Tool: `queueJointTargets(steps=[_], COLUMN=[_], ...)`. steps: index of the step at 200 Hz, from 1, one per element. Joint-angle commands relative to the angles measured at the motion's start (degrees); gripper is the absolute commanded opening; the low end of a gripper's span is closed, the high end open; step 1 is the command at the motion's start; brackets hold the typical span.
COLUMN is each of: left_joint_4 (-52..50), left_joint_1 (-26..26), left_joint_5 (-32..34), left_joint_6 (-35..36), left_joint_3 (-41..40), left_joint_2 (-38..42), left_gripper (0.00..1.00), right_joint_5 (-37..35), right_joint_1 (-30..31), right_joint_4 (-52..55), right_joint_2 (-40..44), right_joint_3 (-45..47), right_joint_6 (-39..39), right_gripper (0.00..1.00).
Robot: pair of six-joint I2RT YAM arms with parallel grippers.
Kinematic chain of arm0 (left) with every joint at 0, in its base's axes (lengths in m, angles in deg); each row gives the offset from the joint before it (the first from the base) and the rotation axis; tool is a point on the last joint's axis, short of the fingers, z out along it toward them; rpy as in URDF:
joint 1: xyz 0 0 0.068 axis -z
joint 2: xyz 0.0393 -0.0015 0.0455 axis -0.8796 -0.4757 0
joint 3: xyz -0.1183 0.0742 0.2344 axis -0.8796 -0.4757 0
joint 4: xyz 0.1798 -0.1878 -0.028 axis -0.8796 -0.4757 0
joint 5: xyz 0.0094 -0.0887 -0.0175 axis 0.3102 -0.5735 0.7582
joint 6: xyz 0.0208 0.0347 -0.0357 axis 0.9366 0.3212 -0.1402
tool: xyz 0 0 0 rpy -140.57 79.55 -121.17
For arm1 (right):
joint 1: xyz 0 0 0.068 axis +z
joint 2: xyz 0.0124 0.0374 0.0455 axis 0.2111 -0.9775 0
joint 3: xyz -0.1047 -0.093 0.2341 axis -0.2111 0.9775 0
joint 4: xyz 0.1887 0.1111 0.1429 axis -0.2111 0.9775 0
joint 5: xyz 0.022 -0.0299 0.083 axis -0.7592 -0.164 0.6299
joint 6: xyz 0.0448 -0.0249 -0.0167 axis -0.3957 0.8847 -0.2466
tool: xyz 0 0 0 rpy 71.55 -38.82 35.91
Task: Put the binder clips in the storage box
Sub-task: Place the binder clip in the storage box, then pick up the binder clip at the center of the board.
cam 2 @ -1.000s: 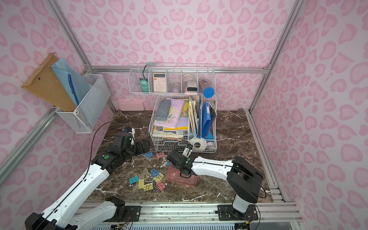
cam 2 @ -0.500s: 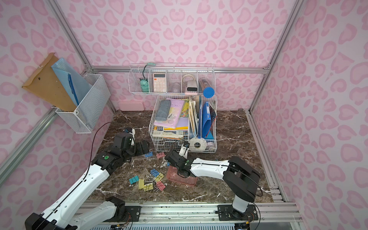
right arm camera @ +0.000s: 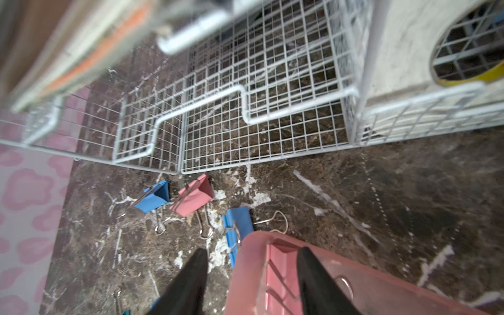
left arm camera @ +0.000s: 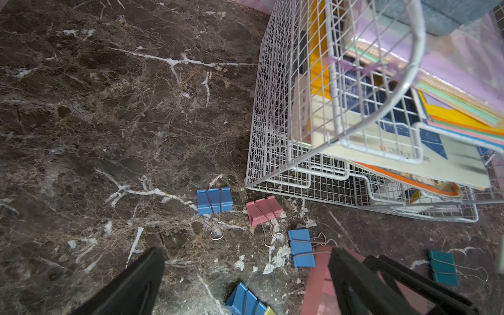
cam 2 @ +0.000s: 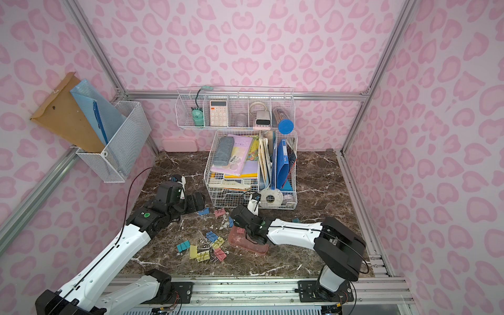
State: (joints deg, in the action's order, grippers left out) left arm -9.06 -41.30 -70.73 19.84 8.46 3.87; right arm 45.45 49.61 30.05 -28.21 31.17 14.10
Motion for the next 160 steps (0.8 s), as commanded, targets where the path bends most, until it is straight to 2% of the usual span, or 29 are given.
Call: queueJointTargets(steps=[1,18,36,50,70,84,97,107,120,139,160], left_joint_4=[0.3,-0.3,-0.5,-0.5,-0.6,-0.7,-0.4,0.4,2.0,3.0,2.6], left_joint_1=[0.0,0.0,0.0,0.0,0.0,0.0,0.0,0.1,0.1,0.1,0.1], left_joint_5=[0.3,0.2,-0.6,-1.7,-3.0,-4.6,-7.6,-10.7,-14.4,-18.9,-20.4], left_joint_6=[0.5,0.8,1.2,1.6,2.0,2.5,3.7,4.5,5.4,6.3,7.1], left_joint_3=[-0.1,0.2,0.5,0.9,1.5,1.7,1.8,1.5,0.9,0.5,0.4], left_joint_2=[0.4,0.7,0.9,0.8,0.4,0.1,-0.1,-0.4,-0.6,-0.9,-0.9], left_gripper=[1.0,1.0,0.99,0.99,1.0,0.99,0.99,0.99,0.99,0.99,0.99], right_joint_5=[-5.1,-5.9,1.6,9.9,21.0,31.8,41.4,46.2,49.6,50.5,49.8], right_joint_1=[-0.5,-3.9,-12.9,-24.0,-41.5,-54.9,-62.9,-65.7,-66.5,-65.7,-64.5], right_joint_4=[3.8,7.4,8.5,8.3,9.5,10.5,11.0,11.1,12.2,13.6,11.2], right_joint_2=[5.5,12.9,22.0,29.5,37.4,38.3,35.0,30.8,24.5,17.8,17.4], right_joint_3=[0.1,2.1,6.9,11.9,17.8,20.1,21.0,21.2,19.7,17.6,19.0], right_joint_6=[4.3,9.5,16.3,20.7,24.6,27.1,29.8,32.3,36.2,39.6,39.6], right_gripper=[0.73,0.75,0.75,0.77,0.89,0.9,0.9,0.89,0.83,0.74,0.69])
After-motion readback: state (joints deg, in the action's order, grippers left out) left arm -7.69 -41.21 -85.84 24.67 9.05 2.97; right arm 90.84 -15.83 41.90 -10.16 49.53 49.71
